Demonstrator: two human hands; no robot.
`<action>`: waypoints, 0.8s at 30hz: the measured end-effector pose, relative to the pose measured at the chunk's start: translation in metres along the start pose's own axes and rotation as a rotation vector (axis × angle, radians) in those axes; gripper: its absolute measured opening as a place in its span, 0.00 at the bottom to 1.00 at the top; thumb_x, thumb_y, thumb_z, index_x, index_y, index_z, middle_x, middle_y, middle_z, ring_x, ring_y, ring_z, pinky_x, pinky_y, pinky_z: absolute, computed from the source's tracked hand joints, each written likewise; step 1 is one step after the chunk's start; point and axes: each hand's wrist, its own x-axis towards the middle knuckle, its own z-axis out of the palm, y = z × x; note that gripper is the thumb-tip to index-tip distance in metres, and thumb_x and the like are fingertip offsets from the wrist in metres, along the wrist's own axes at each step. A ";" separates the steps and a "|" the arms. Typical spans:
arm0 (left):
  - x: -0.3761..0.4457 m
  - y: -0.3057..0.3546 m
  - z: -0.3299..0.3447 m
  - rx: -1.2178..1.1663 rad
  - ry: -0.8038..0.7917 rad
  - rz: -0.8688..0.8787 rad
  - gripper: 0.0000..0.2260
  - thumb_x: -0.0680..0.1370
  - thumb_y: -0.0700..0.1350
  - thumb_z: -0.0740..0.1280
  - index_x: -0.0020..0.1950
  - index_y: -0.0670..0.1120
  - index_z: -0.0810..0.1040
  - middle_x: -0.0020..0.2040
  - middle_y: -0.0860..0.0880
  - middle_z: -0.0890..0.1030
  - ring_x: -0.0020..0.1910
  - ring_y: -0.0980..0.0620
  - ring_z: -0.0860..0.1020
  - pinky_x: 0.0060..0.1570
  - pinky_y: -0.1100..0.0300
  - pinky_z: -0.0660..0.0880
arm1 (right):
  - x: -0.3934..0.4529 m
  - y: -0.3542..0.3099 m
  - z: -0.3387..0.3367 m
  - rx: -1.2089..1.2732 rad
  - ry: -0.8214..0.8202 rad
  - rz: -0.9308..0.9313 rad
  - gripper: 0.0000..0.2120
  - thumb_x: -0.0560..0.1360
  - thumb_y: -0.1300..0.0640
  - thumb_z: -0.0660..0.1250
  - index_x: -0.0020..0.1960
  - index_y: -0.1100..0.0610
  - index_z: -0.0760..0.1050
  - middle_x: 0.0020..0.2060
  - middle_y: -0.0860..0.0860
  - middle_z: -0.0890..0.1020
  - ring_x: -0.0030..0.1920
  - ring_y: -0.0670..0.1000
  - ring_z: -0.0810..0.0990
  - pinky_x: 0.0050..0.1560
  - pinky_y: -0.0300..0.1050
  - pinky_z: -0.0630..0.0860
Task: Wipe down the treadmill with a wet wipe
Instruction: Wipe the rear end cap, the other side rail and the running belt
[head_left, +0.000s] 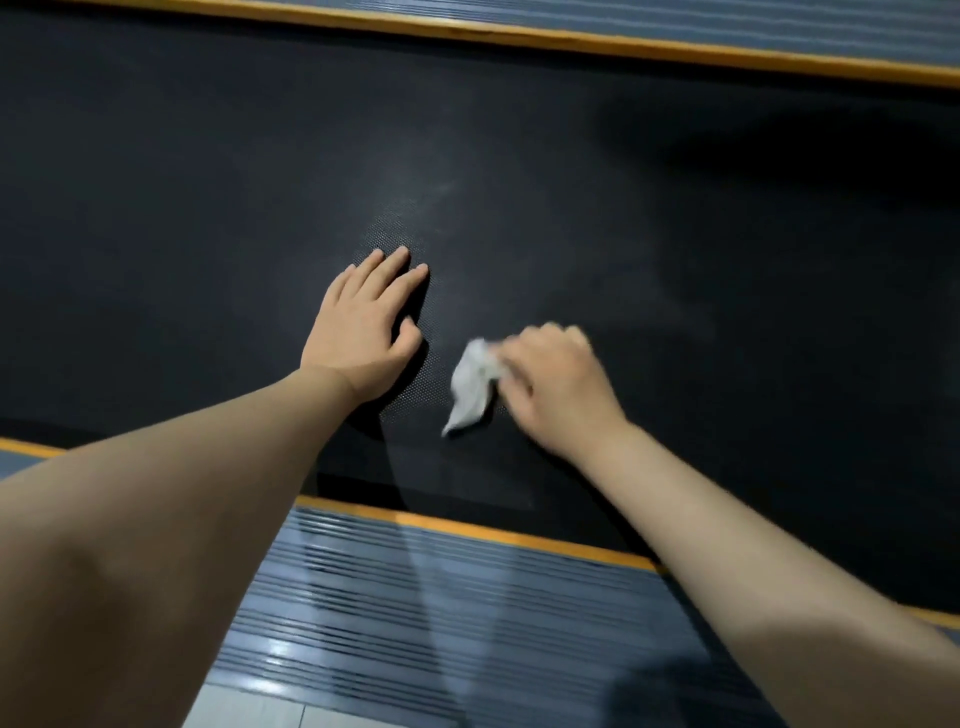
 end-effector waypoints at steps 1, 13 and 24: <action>0.000 0.000 0.000 0.010 -0.011 -0.001 0.29 0.75 0.51 0.53 0.77 0.51 0.66 0.79 0.49 0.63 0.79 0.47 0.57 0.78 0.50 0.51 | -0.019 -0.013 0.001 0.046 -0.079 -0.094 0.09 0.72 0.52 0.64 0.45 0.57 0.78 0.38 0.54 0.78 0.39 0.58 0.76 0.40 0.52 0.71; 0.002 0.000 -0.003 0.056 -0.033 0.011 0.28 0.77 0.51 0.53 0.77 0.50 0.65 0.79 0.48 0.62 0.79 0.47 0.56 0.78 0.49 0.50 | 0.109 0.085 -0.013 -0.256 -0.054 -0.091 0.06 0.73 0.58 0.58 0.44 0.58 0.74 0.35 0.58 0.80 0.35 0.61 0.79 0.35 0.50 0.69; 0.005 0.004 -0.006 0.086 -0.053 0.015 0.27 0.76 0.48 0.56 0.76 0.47 0.67 0.78 0.45 0.64 0.78 0.43 0.58 0.77 0.44 0.53 | 0.073 0.078 -0.014 -0.044 0.000 0.282 0.11 0.73 0.49 0.63 0.45 0.55 0.78 0.39 0.55 0.78 0.41 0.59 0.74 0.43 0.53 0.71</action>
